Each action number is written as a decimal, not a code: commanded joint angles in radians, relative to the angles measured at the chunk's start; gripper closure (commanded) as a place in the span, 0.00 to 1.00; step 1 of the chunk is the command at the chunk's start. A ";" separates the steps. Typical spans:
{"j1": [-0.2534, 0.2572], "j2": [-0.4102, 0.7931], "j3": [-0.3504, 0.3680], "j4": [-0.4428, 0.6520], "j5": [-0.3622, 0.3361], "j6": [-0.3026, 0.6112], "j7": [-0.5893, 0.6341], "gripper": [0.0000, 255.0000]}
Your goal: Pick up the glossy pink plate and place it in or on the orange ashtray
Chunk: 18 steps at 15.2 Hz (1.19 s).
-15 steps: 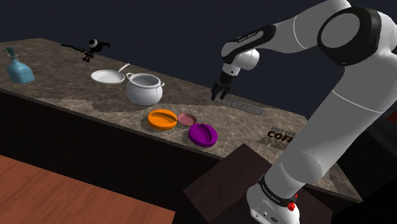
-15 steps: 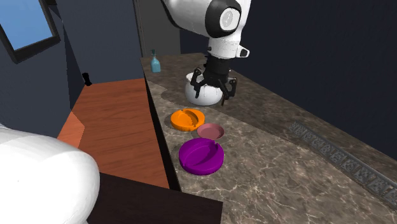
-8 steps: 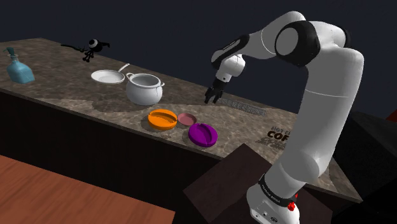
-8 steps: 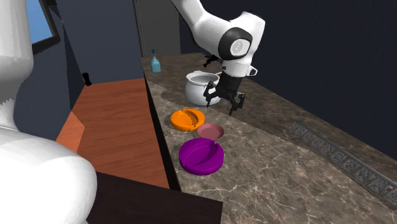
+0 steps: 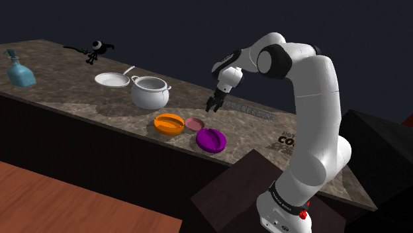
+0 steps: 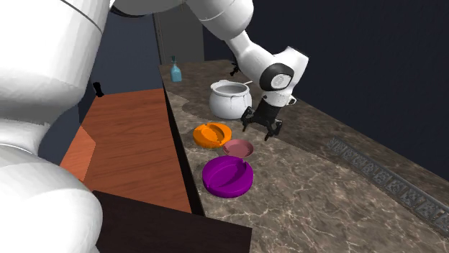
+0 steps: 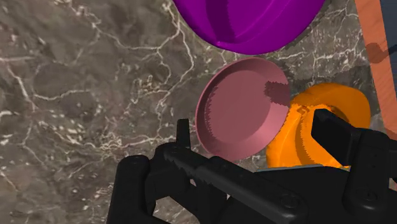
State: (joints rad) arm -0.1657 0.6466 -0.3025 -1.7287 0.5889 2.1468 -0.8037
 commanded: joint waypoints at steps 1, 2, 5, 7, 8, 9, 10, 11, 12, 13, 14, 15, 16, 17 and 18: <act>-0.032 0.087 0.020 0.099 0.023 -0.024 -0.011 0.00; -0.046 0.131 0.030 0.151 0.033 -0.035 -0.013 0.00; -0.090 0.271 0.059 0.323 0.052 -0.076 -0.009 0.00; -0.097 0.305 0.067 0.357 0.056 -0.077 -0.007 0.00; -0.095 0.312 0.069 0.357 0.059 -0.069 -0.008 0.00; -0.093 0.319 0.072 0.357 0.062 -0.061 -0.009 0.00; -0.092 0.327 0.074 0.358 0.065 -0.053 -0.011 0.00; -0.091 0.334 0.077 0.358 0.067 -0.046 -0.012 0.00; -0.089 0.342 0.080 0.359 0.070 -0.038 -0.013 0.00; -0.088 0.350 0.082 0.360 0.073 -0.031 -0.014 0.00; -0.087 0.355 0.084 0.361 0.074 -0.026 -0.014 0.00; -0.087 0.355 0.084 0.361 0.074 -0.026 -0.014 0.00; -0.087 0.355 0.084 0.361 0.074 -0.026 -0.014 0.00; -0.087 0.355 0.084 0.361 0.074 -0.026 -0.014 0.00; -0.087 0.355 0.084 0.361 0.074 -0.026 -0.014 0.00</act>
State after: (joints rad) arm -0.2529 1.0012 -0.2188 -1.3674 0.6628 2.1198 -0.8177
